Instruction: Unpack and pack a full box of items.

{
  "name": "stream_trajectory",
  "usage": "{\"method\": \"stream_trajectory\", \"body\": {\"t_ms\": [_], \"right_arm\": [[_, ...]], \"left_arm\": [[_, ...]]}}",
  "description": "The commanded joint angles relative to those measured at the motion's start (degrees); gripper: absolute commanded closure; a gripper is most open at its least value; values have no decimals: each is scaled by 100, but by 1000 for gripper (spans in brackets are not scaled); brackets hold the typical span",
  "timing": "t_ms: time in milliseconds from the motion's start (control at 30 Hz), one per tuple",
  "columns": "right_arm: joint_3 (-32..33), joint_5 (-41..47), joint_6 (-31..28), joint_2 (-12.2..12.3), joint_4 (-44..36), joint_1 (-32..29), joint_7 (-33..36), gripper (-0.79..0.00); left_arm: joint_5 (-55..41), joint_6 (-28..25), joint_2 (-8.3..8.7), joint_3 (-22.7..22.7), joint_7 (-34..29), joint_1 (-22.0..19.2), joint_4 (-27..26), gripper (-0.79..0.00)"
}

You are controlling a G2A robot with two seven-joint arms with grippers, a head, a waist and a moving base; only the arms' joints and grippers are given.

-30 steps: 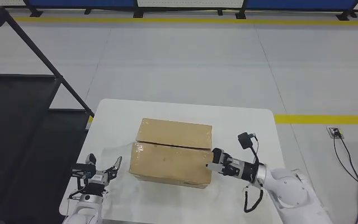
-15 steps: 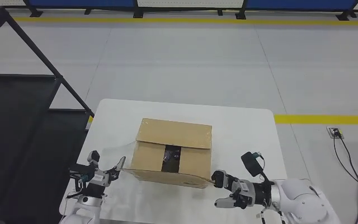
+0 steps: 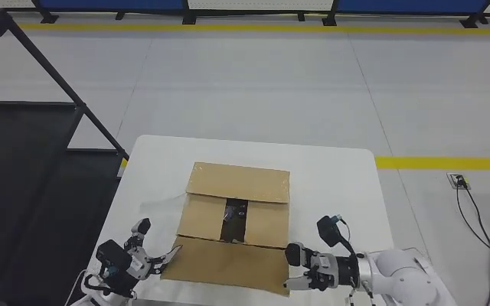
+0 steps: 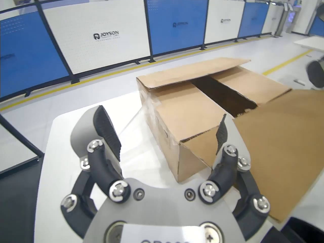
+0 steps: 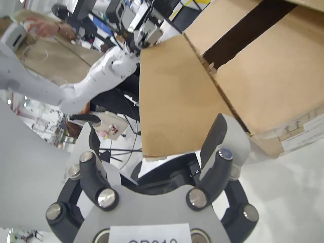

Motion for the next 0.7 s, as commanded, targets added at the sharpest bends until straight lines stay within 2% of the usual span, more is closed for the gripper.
{"method": "stream_trajectory", "body": {"t_ms": [0, 67, 100, 400, 500, 667], "right_arm": [[-19, 190, 652, -29, 66, 111, -506, -785], [-41, 341, 1539, -50, 134, 277, -804, -785], [-34, 319, 1701, -51, 127, 313, -843, -785], [-33, 332, 1724, -52, 133, 301, -885, -785], [-130, 784, 2120, -90, 160, 346, -1144, -785], [-565, 1381, 2888, -193, 674, 1001, -1229, -785]], "left_arm": [[274, -112, 25, 2, 10, -19, 74, -785], [549, -133, 45, 45, -9, -74, 150, -785], [639, -82, 47, 80, 0, -95, 200, -785], [596, 256, 35, 318, -82, -269, 408, -785], [537, 290, 33, 379, -137, -320, 427, -785], [497, 327, 36, 455, -193, -346, 415, -785]]}}
